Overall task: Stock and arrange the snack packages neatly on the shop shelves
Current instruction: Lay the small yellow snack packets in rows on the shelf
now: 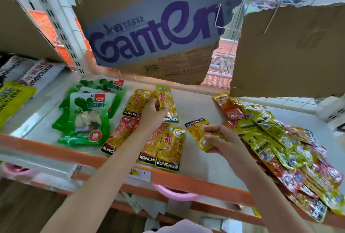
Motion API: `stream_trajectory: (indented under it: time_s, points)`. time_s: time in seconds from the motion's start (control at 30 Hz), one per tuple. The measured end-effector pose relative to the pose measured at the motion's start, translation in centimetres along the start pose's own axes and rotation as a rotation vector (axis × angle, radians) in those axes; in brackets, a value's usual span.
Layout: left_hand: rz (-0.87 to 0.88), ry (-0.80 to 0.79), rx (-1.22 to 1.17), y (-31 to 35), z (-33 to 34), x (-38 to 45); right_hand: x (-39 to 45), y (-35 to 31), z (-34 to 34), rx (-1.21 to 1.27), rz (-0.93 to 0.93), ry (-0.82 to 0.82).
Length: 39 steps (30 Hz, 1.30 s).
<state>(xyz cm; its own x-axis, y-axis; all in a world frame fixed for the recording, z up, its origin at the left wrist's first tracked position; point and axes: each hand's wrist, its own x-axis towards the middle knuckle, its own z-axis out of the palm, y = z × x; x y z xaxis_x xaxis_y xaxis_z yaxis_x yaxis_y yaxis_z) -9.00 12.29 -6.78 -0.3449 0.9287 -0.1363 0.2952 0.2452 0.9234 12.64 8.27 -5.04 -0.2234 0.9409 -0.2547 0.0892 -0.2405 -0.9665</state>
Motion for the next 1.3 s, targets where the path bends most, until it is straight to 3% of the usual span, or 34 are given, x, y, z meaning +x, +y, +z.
stream_trajectory:
  time_s: [0.17, 0.27, 0.43, 0.67, 0.8, 0.9, 1.03, 1.17, 1.3]
  points:
    - [0.178, -0.028, 0.578, -1.1, 0.6, 2.9, 1.8, -0.3, 0.6, -0.141, -0.042, 0.100]
    - [0.331, 0.059, 0.807, -2.2, 0.8, 1.9, 3.5, -0.4, 1.2, -0.291, -0.064, 0.128]
    - [0.501, -0.042, 0.740, -3.5, 1.1, -0.5, 7.2, -0.1, 3.4, -0.487, -0.132, 0.103]
    - [0.512, -0.123, 0.713, -2.8, 0.2, -1.4, 7.6, 2.5, 3.6, -1.223, -0.224, 0.033]
    - [0.603, -0.103, 0.716, -1.6, 1.7, -2.9, 5.3, 2.2, 1.4, -1.263, -0.271, 0.023]
    - [0.681, -0.185, 0.700, -0.2, 3.9, -4.2, 2.5, 2.0, -1.3, -1.237, -0.259, 0.025]
    - [0.759, -0.315, 0.677, 1.4, 7.6, -6.0, -1.4, 2.1, -5.1, -1.190, -0.252, 0.218]
    - [0.827, -0.447, 0.632, 2.7, 11.1, -7.4, -3.9, 3.0, -8.5, -1.225, -0.028, 0.415]
    - [0.873, -0.553, 0.616, 3.3, 13.7, -8.3, -5.0, 4.4, -10.7, -1.241, 0.075, 0.443]
